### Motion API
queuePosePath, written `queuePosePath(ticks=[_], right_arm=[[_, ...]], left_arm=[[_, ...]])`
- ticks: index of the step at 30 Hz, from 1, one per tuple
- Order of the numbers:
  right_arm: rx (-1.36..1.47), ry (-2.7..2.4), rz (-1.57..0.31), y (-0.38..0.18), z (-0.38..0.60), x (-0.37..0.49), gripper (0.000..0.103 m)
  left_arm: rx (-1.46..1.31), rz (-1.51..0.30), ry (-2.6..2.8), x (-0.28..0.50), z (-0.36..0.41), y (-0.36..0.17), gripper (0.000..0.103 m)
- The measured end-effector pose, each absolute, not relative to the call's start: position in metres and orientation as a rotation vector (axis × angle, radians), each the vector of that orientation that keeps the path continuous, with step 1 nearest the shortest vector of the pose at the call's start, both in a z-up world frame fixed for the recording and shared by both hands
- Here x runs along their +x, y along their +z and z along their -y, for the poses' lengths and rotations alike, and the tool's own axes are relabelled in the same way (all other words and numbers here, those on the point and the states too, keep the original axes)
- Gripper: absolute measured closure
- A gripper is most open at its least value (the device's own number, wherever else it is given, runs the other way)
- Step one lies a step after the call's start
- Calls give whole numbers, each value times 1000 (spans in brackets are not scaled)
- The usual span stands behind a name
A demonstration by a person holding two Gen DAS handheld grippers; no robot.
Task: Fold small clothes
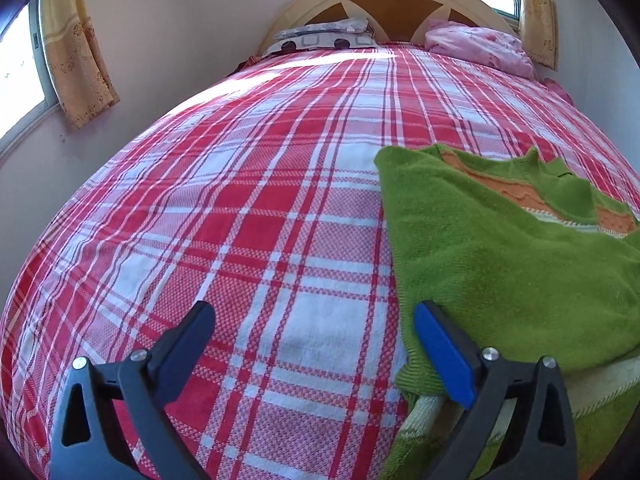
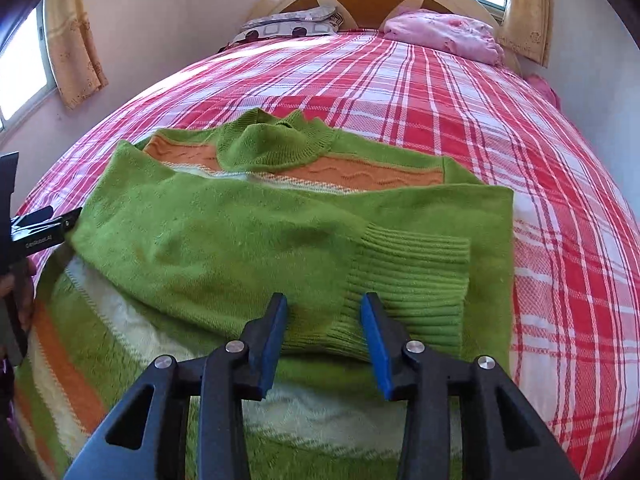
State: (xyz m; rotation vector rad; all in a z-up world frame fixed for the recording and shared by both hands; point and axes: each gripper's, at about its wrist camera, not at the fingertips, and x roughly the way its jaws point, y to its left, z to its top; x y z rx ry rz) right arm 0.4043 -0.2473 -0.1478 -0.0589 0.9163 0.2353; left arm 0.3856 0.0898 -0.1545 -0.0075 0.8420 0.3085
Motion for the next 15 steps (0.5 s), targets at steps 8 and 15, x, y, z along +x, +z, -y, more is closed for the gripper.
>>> queuePosePath(ticks=[8, 15], right_arm=[[-52, 223, -907, -148, 253, 393, 63], [-92, 196, -932, -146, 248, 394, 63]], left_arm=[[10, -844, 306, 382, -86, -157, 0], [-5, -849, 302, 380, -87, -158, 0]])
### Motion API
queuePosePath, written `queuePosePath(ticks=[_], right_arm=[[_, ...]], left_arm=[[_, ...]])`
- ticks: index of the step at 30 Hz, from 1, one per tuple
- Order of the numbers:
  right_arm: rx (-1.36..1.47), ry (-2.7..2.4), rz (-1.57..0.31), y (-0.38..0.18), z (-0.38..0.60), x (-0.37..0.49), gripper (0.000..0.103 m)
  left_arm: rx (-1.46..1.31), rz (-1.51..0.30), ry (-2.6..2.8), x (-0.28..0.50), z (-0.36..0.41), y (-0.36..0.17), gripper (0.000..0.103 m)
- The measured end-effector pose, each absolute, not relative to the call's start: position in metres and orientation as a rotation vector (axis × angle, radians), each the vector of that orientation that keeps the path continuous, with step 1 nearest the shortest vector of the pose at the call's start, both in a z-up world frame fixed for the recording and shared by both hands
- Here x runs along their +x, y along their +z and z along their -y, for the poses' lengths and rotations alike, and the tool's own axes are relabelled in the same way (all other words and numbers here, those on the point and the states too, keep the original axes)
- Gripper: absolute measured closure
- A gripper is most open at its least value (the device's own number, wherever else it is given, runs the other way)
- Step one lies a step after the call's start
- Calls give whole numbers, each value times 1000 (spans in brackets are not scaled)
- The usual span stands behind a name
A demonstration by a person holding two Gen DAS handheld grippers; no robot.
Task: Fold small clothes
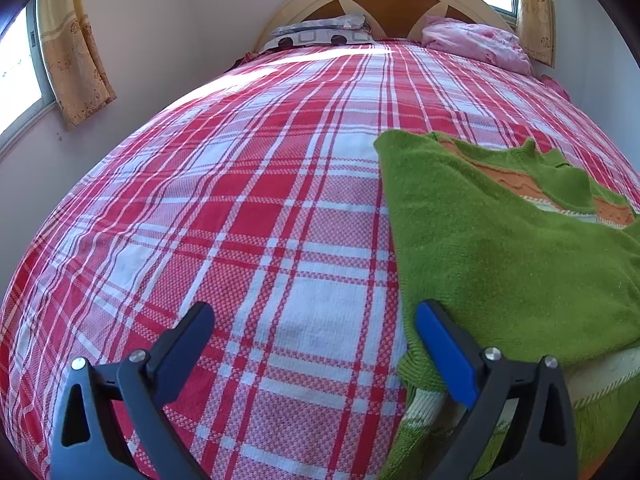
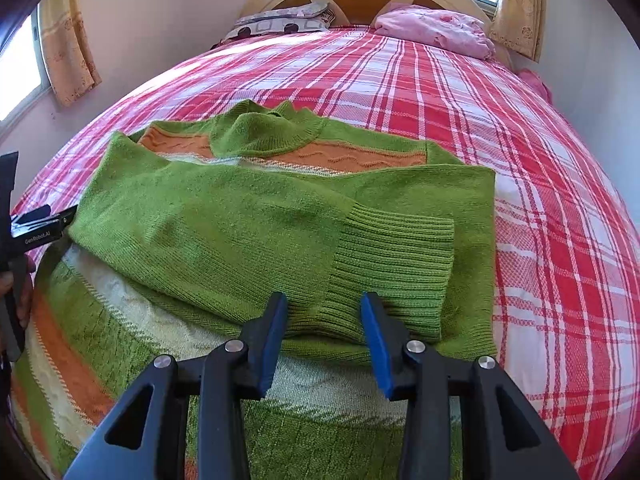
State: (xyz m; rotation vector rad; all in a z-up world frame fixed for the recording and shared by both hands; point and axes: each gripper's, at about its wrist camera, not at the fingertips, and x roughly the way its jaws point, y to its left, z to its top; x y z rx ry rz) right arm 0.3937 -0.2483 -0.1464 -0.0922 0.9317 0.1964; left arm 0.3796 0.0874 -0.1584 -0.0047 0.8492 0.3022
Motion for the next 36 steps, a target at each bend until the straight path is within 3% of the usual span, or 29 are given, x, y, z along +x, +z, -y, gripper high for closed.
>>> queuePosePath(ticks=[8, 16, 26, 36], right_arm=[[44, 166, -901, -130, 281, 391, 63], [-20, 134, -945, -143, 278, 391, 62], [-1, 192, -816, -114, 279, 357, 62], [14, 242, -811, -111, 263, 328, 57]], left_arm=[[-20, -851, 296, 379, -90, -160, 0], [-26, -856, 295, 380, -89, -160, 0], [-83, -823, 283, 362, -96, -150, 0], [-63, -779, 189, 326, -74, -125, 0]])
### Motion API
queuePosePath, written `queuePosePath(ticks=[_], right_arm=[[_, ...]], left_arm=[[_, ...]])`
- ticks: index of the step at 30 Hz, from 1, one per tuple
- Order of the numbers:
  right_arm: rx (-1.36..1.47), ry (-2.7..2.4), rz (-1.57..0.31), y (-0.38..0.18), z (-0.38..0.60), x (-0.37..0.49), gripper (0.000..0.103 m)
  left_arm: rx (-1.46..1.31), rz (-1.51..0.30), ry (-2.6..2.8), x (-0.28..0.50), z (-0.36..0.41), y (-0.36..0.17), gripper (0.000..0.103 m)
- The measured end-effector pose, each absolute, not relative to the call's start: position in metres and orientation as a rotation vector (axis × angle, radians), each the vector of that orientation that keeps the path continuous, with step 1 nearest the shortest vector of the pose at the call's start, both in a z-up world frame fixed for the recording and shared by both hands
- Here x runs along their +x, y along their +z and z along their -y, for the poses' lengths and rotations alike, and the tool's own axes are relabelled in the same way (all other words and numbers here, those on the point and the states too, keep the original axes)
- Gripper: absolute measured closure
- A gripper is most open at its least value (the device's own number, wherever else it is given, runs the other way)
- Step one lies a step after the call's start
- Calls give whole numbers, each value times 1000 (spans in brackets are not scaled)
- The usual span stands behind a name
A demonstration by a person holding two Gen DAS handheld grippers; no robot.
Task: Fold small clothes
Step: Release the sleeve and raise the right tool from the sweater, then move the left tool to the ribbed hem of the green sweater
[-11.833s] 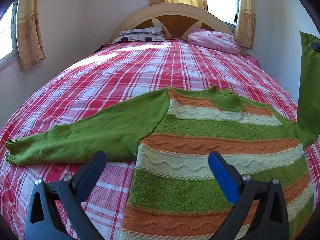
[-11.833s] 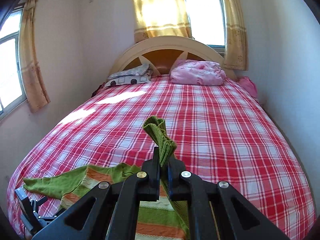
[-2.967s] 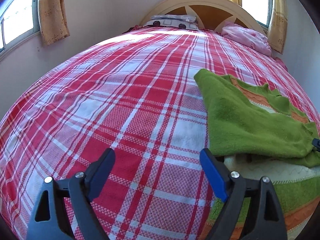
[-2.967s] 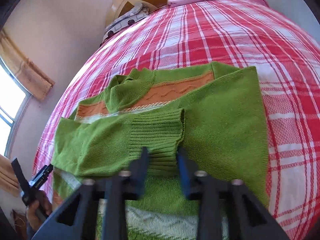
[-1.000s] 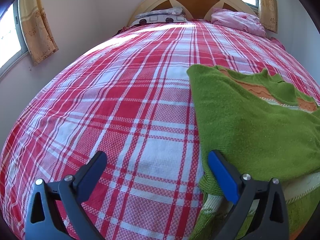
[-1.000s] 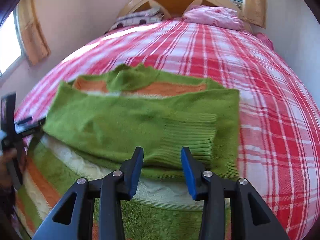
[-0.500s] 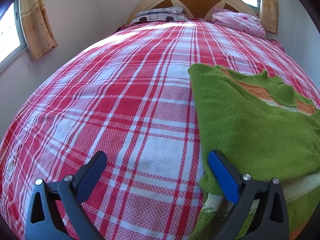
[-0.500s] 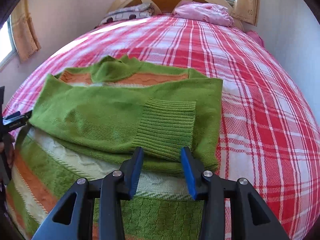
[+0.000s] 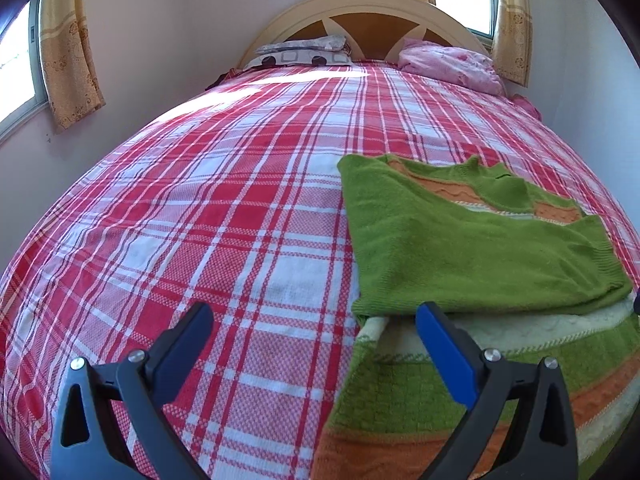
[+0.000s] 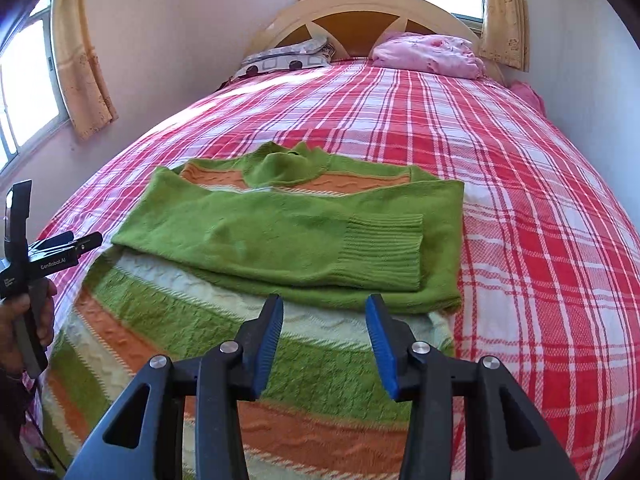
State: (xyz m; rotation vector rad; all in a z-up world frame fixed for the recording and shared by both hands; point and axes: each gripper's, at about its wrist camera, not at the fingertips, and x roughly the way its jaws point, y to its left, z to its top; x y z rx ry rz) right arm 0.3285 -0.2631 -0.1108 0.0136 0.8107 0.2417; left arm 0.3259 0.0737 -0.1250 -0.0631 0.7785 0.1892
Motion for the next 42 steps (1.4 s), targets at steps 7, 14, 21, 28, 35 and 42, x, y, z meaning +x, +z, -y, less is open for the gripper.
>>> queuePosePath(ticks=[7, 14, 21, 28, 35, 42], right_arm=[[17, 277, -818, -118, 256, 292, 54], [21, 281, -816, -119, 257, 262, 53], [20, 276, -814, -120, 260, 235, 53], [21, 282, -821, -122, 258, 212, 53], [8, 299, -842, -128, 250, 187, 52], [-10, 308, -858, -130, 243, 163, 52]], left_arm=[[-47, -755, 134, 291, -61, -115, 0], [-18, -749, 89, 258, -52, -109, 0], [2, -750, 55, 226, -44, -107, 0], [8, -756, 31, 198, -40, -106, 0], [34, -785, -2, 167, -36, -112, 0], [54, -798, -24, 138, -35, -117, 0]])
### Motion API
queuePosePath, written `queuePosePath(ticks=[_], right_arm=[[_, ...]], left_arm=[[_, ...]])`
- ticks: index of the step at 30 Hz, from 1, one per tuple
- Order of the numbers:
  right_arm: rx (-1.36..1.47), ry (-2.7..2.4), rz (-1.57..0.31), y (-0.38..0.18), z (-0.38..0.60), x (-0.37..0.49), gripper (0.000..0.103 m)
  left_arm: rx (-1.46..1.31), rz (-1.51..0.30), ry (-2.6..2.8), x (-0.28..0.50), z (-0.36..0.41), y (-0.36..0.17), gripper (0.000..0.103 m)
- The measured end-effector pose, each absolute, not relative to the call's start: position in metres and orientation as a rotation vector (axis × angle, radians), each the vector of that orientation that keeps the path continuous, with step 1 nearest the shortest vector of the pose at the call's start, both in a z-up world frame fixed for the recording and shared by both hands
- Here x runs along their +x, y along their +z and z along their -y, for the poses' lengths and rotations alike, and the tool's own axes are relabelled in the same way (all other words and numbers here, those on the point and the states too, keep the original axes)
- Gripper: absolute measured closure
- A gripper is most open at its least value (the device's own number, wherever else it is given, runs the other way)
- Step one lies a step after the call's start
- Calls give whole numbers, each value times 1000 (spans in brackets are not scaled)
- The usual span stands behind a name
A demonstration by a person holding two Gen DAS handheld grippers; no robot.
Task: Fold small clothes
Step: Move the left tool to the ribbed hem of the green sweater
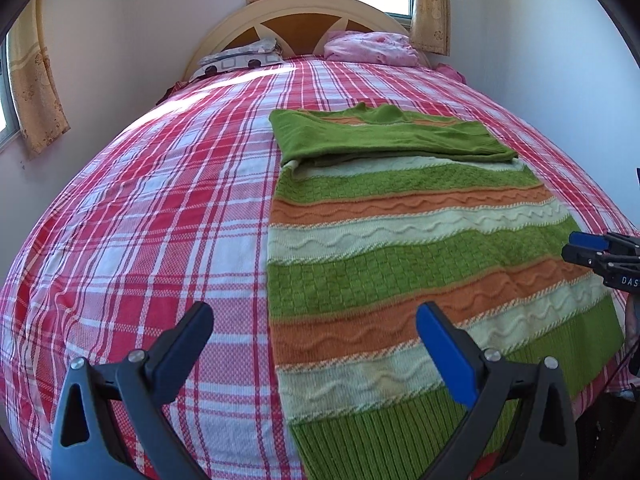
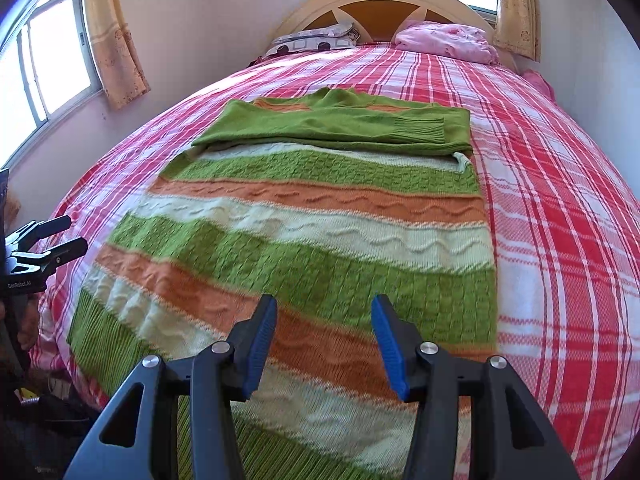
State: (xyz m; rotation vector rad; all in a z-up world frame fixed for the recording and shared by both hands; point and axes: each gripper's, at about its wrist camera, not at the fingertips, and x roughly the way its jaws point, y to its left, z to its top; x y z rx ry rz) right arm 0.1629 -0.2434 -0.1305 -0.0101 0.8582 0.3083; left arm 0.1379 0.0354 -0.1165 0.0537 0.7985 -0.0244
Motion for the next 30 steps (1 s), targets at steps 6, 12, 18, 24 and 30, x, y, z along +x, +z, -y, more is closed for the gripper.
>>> queuePosePath(ticks=[6, 12, 18, 24, 30], right_arm=[[-23, 314, -874, -131, 241, 137, 52], [-29, 301, -897, -133, 243, 105, 52], [-56, 270, -900, -135, 249, 74, 51], [-36, 238, -910, -138, 264, 56, 47], [-13, 209, -926, -143, 277, 47, 47]], left_arm=[[91, -814, -59, 108, -32, -120, 0], [-1, -881, -95, 83, -44, -133, 1], [-80, -943, -128, 73, -53, -148, 15], [-162, -1008, -168, 73, -55, -163, 32], [-213, -1047, -202, 73, -53, -175, 42]])
